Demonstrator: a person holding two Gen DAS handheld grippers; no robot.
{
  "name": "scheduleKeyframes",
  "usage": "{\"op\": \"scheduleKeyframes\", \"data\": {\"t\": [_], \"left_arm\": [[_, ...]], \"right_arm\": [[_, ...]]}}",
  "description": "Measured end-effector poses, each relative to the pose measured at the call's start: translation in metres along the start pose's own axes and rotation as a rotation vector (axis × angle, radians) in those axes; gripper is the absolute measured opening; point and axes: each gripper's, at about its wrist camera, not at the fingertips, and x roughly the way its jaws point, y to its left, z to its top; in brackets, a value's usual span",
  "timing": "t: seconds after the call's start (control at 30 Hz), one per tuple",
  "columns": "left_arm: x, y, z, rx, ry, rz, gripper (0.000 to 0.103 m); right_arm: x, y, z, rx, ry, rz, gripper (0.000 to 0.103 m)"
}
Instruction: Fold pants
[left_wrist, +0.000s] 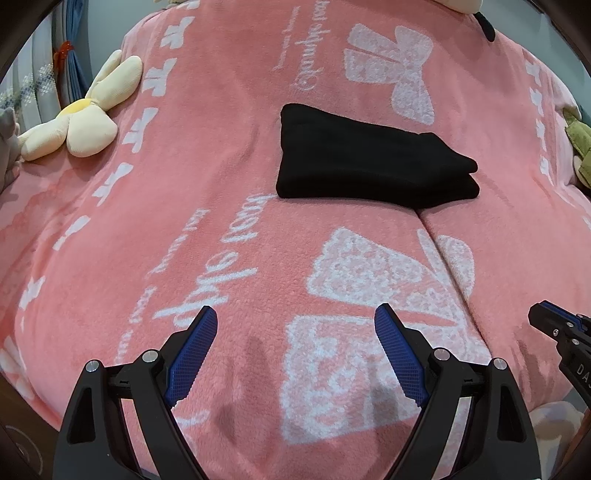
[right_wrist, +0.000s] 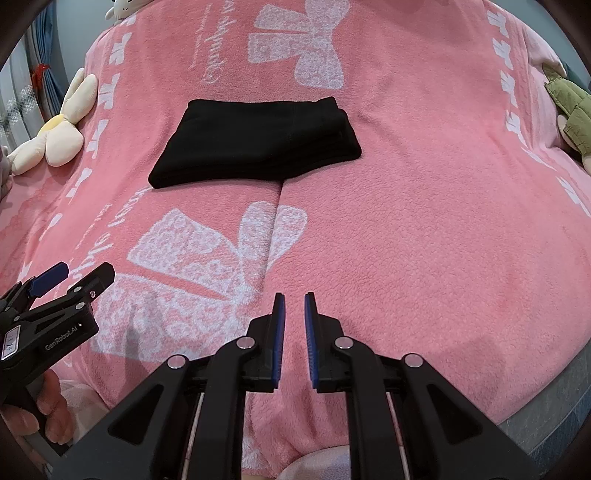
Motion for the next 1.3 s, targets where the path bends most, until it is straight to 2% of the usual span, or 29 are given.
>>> {"op": "scheduleKeyframes", "data": {"t": [0.57,1.3], "left_arm": [[-0.002,-0.0044,-0.0019,0.051,-0.029,0.022,0.082],[-0.0044,-0.0039,-0.0019,0.045,-0.039,0.003,0.082]], "right_arm": [[0.0007,-0.0011,0.0004,0.0,0.0,0.001,0.011],[0.0018,0.0016,-0.0015,0.002,0.003,-0.012,0.011]]}}
